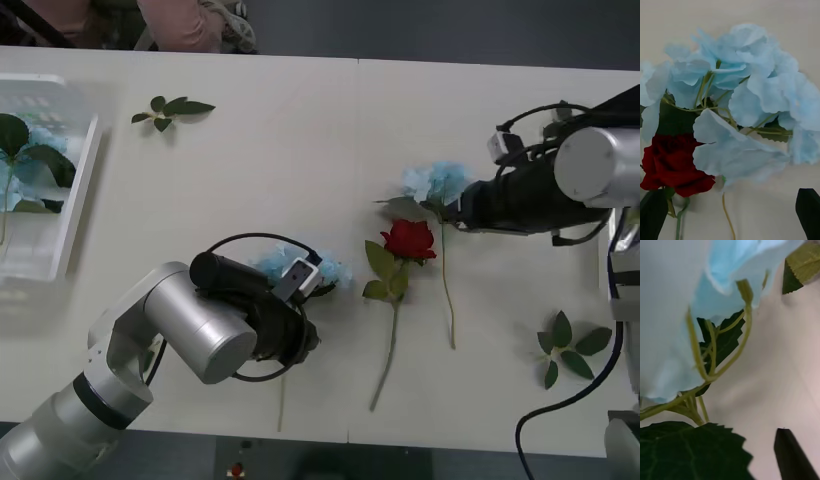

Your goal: Put the red flowers into the right box and the blue flowers into the left box

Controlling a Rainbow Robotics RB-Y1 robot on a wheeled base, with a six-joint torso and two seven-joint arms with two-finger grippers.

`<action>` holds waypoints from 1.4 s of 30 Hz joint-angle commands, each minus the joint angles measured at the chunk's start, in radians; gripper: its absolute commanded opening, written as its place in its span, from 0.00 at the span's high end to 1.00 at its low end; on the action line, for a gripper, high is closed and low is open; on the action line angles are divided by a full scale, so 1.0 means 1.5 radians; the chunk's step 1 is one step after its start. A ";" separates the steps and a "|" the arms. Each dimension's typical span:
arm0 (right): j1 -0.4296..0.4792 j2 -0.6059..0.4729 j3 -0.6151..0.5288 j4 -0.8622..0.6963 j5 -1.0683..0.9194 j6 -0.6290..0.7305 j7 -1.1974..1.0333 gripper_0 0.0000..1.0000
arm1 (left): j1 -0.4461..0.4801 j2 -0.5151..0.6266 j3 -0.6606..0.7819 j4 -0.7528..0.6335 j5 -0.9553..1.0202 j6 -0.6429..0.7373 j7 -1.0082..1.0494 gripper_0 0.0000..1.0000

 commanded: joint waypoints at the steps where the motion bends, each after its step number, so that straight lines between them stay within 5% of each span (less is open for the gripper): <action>1: -0.010 -0.001 0.039 -0.002 0.020 -0.021 -0.074 0.00 | -0.014 -0.012 -0.003 -0.006 -0.007 0.003 0.041 1.00; 20: -0.009 -0.002 0.087 0.093 0.074 -0.038 -0.098 0.00 | -0.013 0.011 0.008 -0.014 -0.023 0.001 0.051 1.00; 24: -0.010 -0.003 0.102 0.117 0.083 -0.065 -0.100 0.00 | -0.016 0.055 0.039 -0.095 0.000 0.019 0.057 1.00; 32: -0.010 -0.005 0.126 0.150 0.091 -0.111 -0.095 0.00 | -0.013 0.203 0.232 -0.340 0.153 0.220 0.068 1.00; 33: -0.010 -0.006 0.127 0.150 0.091 -0.111 -0.094 0.15 | -0.004 0.221 0.269 -0.365 0.171 0.248 0.070 1.00; 34: -0.010 -0.005 0.128 0.150 0.091 -0.111 -0.094 0.47 | 0.007 0.241 0.307 -0.386 0.190 0.274 0.071 1.00; 35: -0.010 -0.005 0.129 0.150 0.092 -0.111 -0.094 0.91 | 0.036 0.270 0.379 -0.416 0.221 0.307 0.072 1.00; 37: -0.010 -0.005 0.130 0.150 0.092 -0.111 -0.094 1.00 | 0.085 0.296 0.478 -0.435 0.269 0.328 0.070 1.00; 42: -0.013 -0.008 0.130 0.150 0.090 -0.110 -0.094 1.00 | 0.221 0.307 0.709 -0.393 0.393 0.333 0.044 1.00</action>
